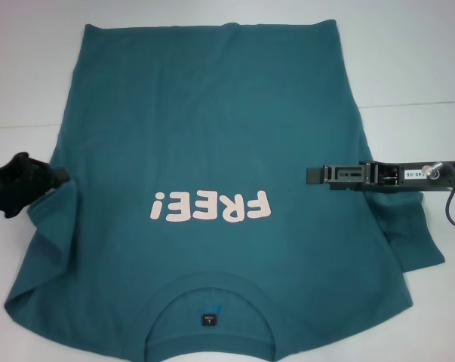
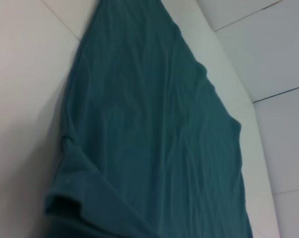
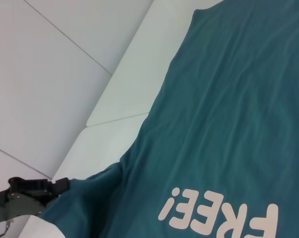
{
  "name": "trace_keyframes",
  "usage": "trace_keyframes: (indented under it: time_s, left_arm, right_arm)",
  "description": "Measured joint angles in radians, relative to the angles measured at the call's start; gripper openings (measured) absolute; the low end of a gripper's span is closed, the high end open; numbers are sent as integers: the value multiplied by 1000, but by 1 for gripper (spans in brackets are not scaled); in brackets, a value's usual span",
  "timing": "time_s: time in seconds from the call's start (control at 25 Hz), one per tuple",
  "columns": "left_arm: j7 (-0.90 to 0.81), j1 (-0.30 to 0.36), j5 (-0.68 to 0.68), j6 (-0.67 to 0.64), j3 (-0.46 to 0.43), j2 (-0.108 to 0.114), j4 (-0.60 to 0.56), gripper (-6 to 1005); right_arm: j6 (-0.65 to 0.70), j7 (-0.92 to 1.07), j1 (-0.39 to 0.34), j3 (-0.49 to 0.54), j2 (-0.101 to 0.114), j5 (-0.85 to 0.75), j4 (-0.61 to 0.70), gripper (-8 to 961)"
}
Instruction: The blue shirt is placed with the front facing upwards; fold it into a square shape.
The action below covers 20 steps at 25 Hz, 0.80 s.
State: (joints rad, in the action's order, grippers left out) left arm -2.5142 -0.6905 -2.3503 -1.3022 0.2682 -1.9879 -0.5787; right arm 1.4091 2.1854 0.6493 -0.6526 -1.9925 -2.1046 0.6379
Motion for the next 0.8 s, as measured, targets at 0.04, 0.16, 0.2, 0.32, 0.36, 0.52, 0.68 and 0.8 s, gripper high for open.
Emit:
trace_keyframes:
  time_s: [0.04, 0.16, 0.2, 0.32, 0.36, 0.52, 0.68, 0.8]
  left_arm:
    - [0, -5, 0, 12, 7, -1, 8, 24]
    - [0, -21, 0, 46, 47, -2, 27, 24]
    - [-1, -26, 0, 58, 65, -3, 32, 24]
    - [-6, -41, 0, 78, 104, -1, 35, 24]
    - [-7, -43, 0, 80, 114, 0, 33, 24]
    - [-12, -46, -3, 73, 159, 5, 13, 25]
    - [-39, -39, -7, 58, 252, 9, -30, 25]
    - [-47, -43, -11, 51, 310, 13, -58, 24]
  right_arm:
    - [0, 0, -1, 0, 0, 0, 0, 914]
    - [-1, -3, -2, 2, 0, 0, 0, 914]
    - [-3, -4, -2, 2, 0, 0, 0, 914]
    - [-10, -5, -4, 2, 0, 0, 2, 915]
    - [-12, -5, -5, 3, 0, 0, 3, 915]
    - [-16, -5, -8, 4, 0, 0, 7, 915]
    - [-16, -7, -10, 5, -4, 0, 8, 915]
    - [-22, -9, -10, 5, -5, 1, 5, 915]
